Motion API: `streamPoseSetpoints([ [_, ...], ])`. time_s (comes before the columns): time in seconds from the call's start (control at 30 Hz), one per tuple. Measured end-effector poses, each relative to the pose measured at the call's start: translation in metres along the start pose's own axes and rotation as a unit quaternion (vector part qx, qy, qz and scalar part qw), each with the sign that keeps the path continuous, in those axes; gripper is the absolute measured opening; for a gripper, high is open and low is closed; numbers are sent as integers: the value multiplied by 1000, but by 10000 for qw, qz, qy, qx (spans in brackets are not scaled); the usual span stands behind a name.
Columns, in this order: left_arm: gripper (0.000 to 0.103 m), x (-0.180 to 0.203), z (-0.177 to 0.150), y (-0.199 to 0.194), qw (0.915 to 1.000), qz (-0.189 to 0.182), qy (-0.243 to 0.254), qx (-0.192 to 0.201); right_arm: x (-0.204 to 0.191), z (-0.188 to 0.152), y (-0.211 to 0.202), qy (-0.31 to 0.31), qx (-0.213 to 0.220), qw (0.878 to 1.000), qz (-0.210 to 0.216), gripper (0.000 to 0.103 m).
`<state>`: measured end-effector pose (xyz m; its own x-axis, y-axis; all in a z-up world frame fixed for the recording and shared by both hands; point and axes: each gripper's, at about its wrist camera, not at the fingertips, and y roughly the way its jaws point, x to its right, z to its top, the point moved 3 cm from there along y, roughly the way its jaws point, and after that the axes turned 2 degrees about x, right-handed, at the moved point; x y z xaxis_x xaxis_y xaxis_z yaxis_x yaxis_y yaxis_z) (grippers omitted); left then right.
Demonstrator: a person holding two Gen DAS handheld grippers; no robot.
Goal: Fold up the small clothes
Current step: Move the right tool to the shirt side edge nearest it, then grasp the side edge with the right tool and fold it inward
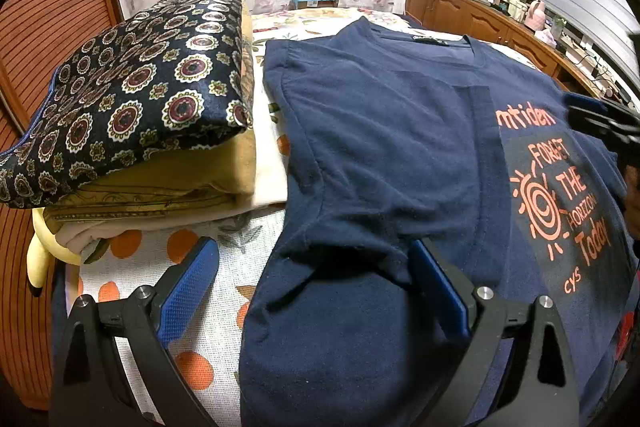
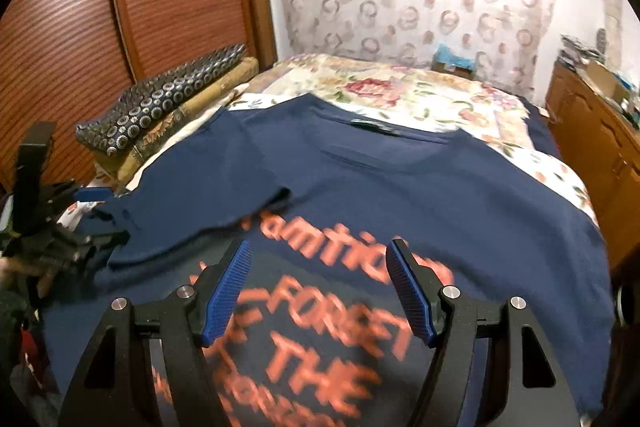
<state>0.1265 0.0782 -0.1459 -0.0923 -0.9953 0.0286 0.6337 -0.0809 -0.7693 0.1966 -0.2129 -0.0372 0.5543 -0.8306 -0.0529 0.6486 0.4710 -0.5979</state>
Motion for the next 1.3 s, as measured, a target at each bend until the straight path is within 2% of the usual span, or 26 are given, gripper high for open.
streamPoseSetpoints([
  [0.17,97,0,0,0,10000,-1,0,0,14,-19,-33,201,115,9996,-151,72],
  [0.33,97,0,0,0,10000,-1,-1,-1,31,-35,-69,200,256,9976,-603,72],
  [0.5,97,0,0,1,10000,-6,1,-1,52,-60,-89,412,200,9937,-1024,72],
  [0.63,97,0,-1,-2,10000,12,-8,0,74,-78,-96,734,64,9886,-1314,62],
  [0.7,97,0,0,-8,9999,4,-19,128,81,-86,-96,917,-5,9858,-1406,61],
  [0.8,97,2,5,-27,9988,-58,-90,473,89,-93,-92,1194,-86,9819,-1467,59],
  [0.9,97,9,13,-53,9959,38,-29,902,94,-95,-87,1439,-168,9788,-1450,56],
  [1.03,97,23,19,-74,9924,-3,-10,1230,93,-99,-82,1697,-296,9750,-1402,53],
  [1.3,97,58,16,-79,9897,-271,-21,1404,103,-98,-92,1918,-467,9727,-1220,35],
])
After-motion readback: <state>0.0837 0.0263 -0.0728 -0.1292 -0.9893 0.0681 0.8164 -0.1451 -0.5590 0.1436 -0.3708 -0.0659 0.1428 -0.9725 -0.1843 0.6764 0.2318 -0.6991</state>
